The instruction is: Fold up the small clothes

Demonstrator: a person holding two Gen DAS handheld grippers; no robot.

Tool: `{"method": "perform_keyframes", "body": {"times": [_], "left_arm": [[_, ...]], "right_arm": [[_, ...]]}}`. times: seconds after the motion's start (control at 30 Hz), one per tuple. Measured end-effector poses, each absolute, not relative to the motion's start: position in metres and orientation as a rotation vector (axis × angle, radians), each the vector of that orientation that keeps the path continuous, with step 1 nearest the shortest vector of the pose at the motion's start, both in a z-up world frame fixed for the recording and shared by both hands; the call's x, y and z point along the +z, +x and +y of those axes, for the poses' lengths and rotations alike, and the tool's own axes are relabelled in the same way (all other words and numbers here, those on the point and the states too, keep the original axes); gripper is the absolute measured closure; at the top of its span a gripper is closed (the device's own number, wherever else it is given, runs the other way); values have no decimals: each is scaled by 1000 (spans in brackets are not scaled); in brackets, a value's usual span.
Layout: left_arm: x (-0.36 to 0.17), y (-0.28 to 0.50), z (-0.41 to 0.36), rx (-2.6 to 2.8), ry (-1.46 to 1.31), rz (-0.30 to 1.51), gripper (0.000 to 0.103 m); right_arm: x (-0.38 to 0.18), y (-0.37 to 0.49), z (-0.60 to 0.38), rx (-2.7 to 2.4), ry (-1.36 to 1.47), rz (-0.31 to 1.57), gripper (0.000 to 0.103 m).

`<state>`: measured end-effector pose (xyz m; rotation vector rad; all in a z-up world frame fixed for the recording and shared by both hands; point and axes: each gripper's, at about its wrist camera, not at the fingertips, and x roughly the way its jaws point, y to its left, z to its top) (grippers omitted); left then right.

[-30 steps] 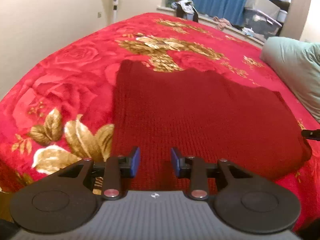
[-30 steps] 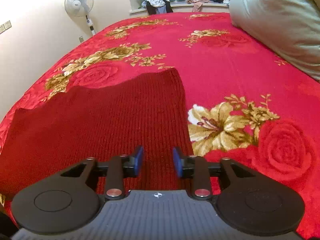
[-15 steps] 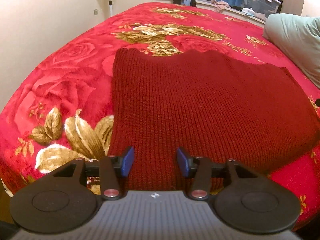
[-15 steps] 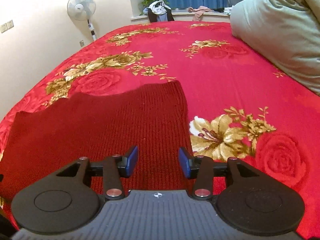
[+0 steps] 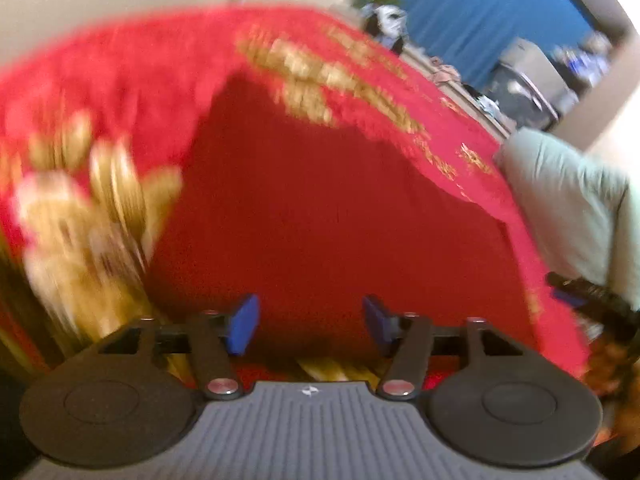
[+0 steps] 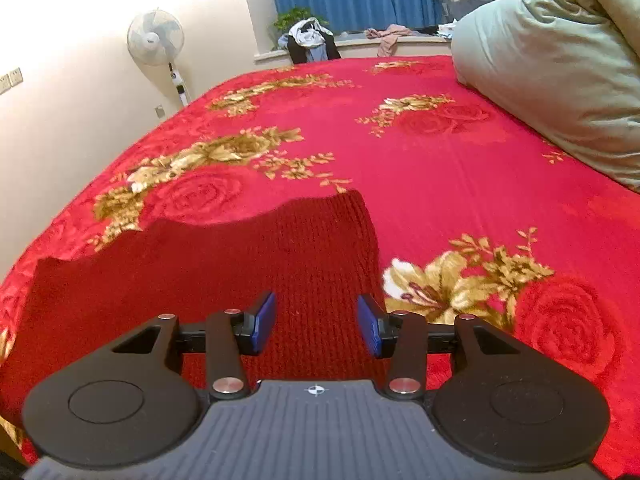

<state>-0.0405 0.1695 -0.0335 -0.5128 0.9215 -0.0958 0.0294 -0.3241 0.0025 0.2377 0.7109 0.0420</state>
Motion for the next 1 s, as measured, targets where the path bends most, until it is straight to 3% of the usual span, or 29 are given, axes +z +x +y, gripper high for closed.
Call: {"method": "perform_keyframes", "body": {"times": [0.17,0.27,0.47,0.53,0.6,0.67,1.0], "left_arm": [[-64,-44,168,-8,-739,1008,23],[-75,-42,184,113,-870,959,19],[-93,-27,202,248,-1110,861,19],[-89,-19,197,280,-1074,864,30],[-84,-13,197,290,-1053,856,73],[-73,-13,202,262,-996,845,84],[39,-31,210,199,-728,706,88]], "right_arm": [[9,31,-321,71,250,695,56],[11,33,-320,81,256,698,56],[16,34,-320,81,242,688,56],[15,35,-321,71,242,694,56],[14,35,-324,63,255,703,56],[12,36,-326,54,266,711,56],[13,36,-327,53,280,713,56]]}}
